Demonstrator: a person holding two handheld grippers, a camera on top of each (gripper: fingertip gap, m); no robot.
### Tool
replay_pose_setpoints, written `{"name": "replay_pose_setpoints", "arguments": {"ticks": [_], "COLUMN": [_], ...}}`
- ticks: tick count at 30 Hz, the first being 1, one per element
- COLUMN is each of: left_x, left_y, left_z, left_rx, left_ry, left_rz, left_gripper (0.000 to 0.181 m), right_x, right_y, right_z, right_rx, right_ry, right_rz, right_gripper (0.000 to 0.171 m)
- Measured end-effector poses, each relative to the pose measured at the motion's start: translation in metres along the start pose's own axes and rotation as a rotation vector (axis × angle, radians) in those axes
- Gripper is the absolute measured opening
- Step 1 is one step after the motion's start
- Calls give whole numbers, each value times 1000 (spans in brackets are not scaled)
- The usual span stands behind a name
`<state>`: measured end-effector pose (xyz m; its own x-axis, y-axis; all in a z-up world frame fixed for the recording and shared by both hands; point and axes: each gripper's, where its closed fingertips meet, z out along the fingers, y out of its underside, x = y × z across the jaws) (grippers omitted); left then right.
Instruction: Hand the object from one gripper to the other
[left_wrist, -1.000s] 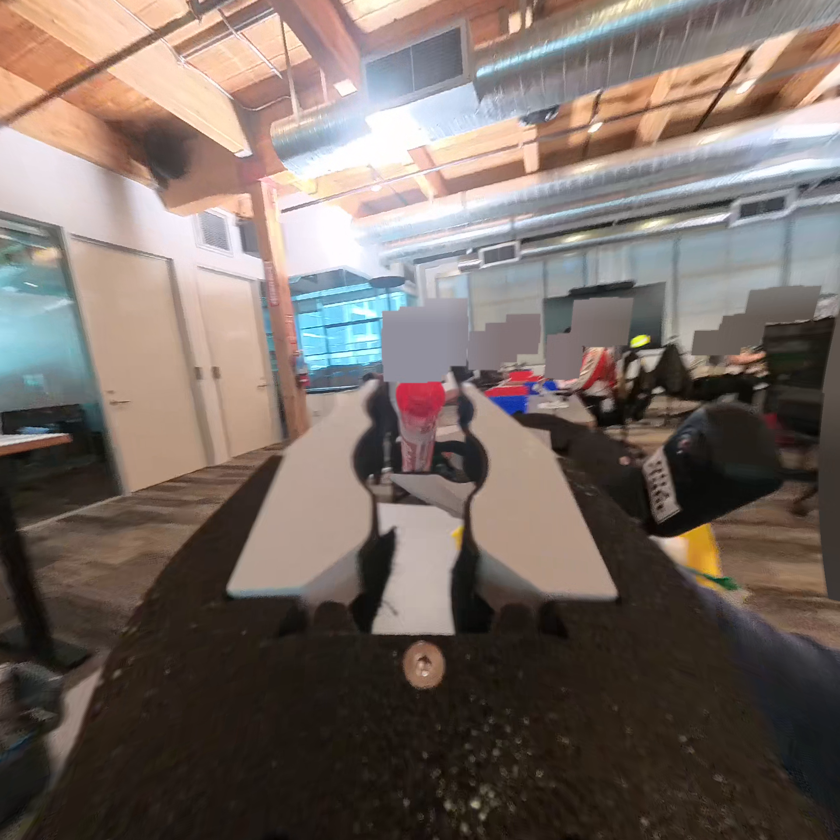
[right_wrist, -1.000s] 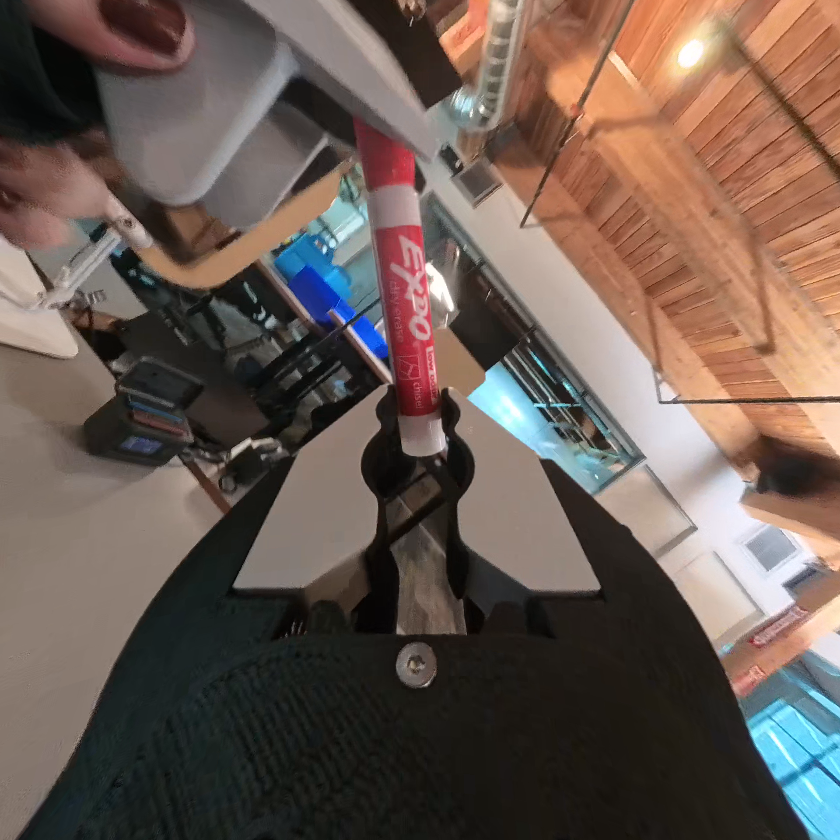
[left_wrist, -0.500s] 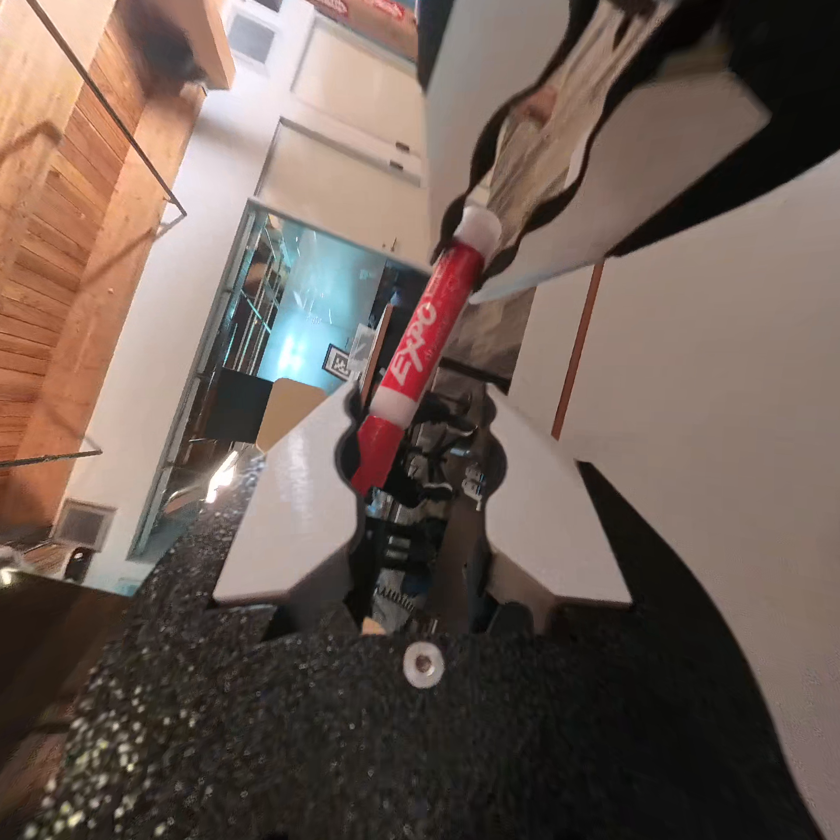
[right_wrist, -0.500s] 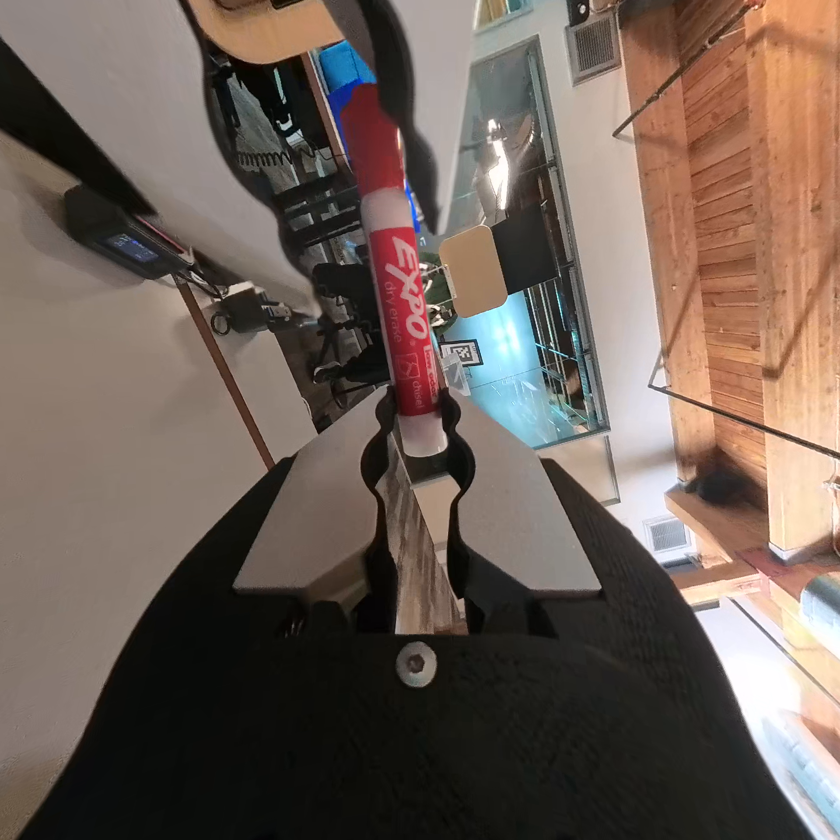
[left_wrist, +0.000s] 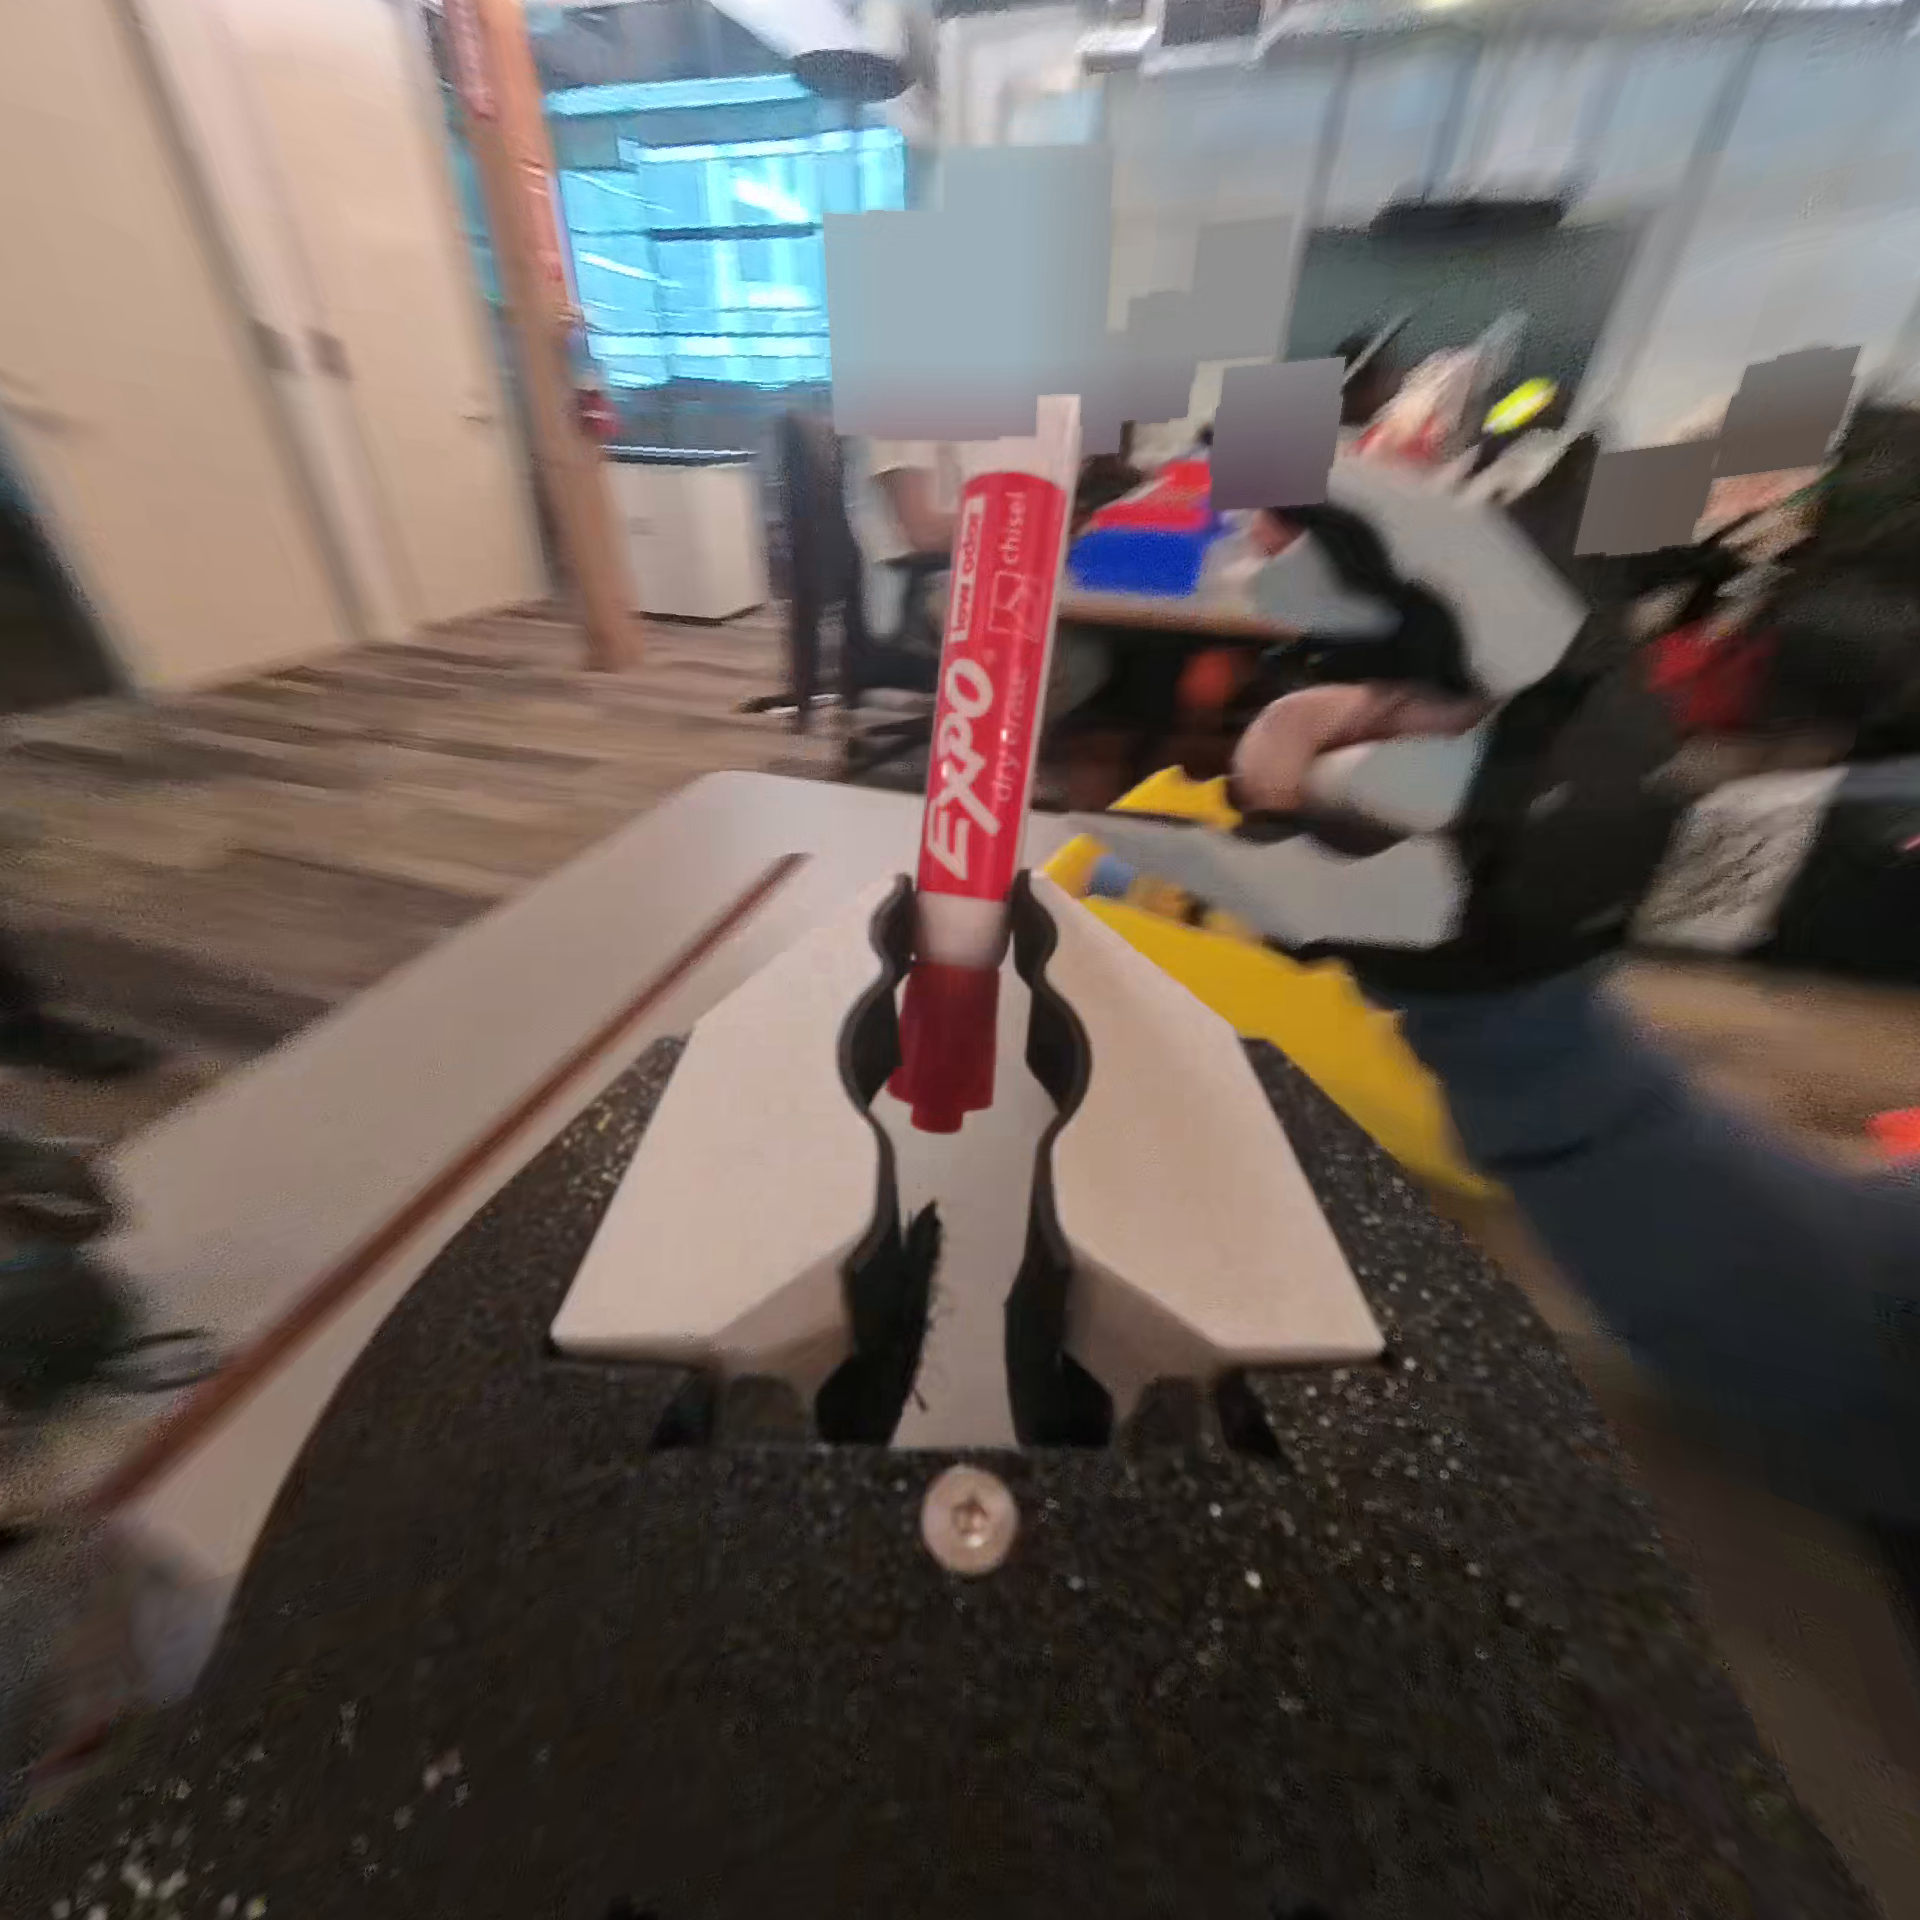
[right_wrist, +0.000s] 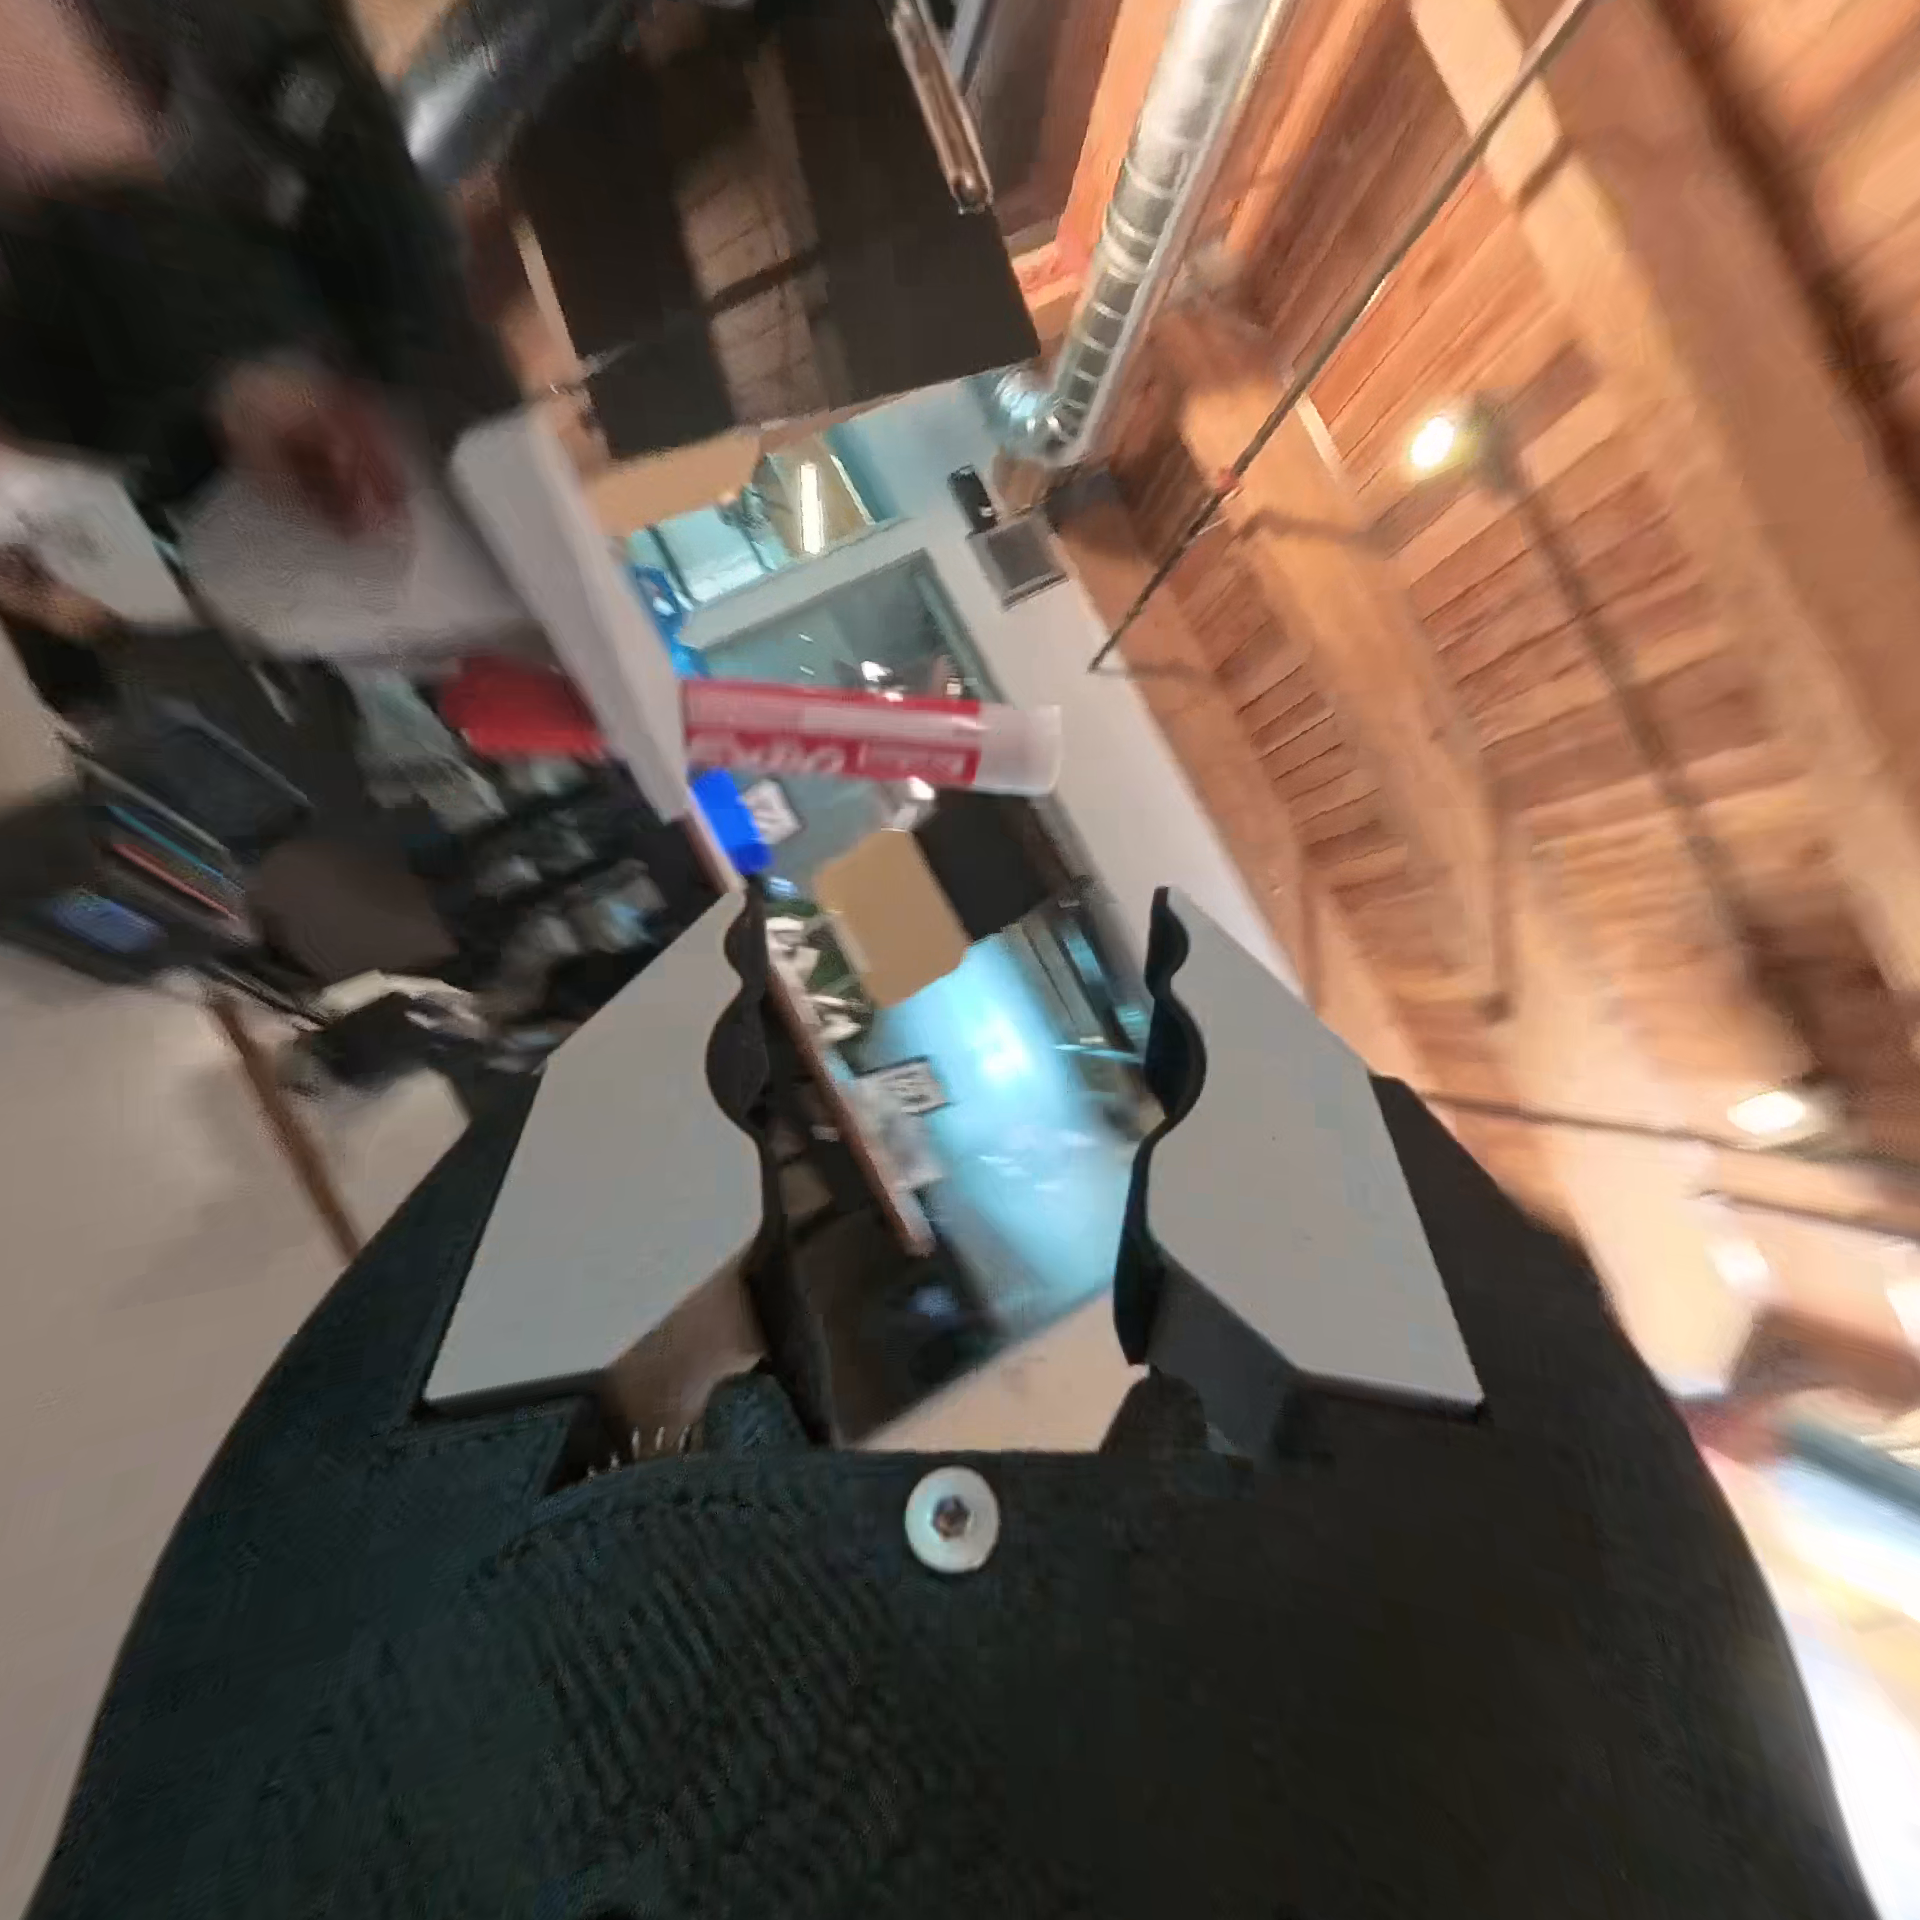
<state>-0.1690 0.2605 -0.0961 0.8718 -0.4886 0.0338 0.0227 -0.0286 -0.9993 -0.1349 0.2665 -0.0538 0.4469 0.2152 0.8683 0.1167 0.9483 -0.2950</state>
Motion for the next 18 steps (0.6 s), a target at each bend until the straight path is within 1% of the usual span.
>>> {"name": "replay_pose_setpoints", "arguments": {"ticks": [2, 4, 6, 8, 9, 11, 12, 13, 15, 16, 18], "left_x": [8, 13, 20, 26, 31, 41, 42, 42, 49, 49, 44], "left_y": [0, 12, 30, 38, 37, 32, 30, 28, 19, 16, 15], "left_z": [-4, -6, -5, -4, -4, -4, -4, -5, -6, -6, -6], "left_rx": [-6, -86, -200, -262, -263, -252, -244, -239, -203, -191, -198], "left_ry": [105, 156, 175, 186, 207, 252, 249, 236, 257, 240, 158], "left_rz": [-171, -286, -328, -323, -319, -297, -274, -234, -156, -105, 68], "left_gripper": [16, 17, 16, 15, 15, 15, 16, 17, 36, 53, 83], "right_x": [-9, -21, -35, -47, -50, -53, -50, -50, -54, -55, -59], "right_y": [6, 10, 5, -2, -5, -6, -6, -5, 3, 5, 8], "right_z": [3, 10, 16, 21, 22, 22, 22, 21, 22, 22, 22], "right_rx": [-48, -83, -62, -39, -30, -31, -35, -38, -60, -67, -74], "right_ry": [18, 19, 8, -2, -3, 1, 19, 6, -53, -77, -166], "right_rz": [-220, -352, -378, -405, -419, -441, -435, -418, -317, -220, 0], "right_gripper": [73, 80, 79, 77, 70, 45, 19, 14, 8, 8, 8]}}
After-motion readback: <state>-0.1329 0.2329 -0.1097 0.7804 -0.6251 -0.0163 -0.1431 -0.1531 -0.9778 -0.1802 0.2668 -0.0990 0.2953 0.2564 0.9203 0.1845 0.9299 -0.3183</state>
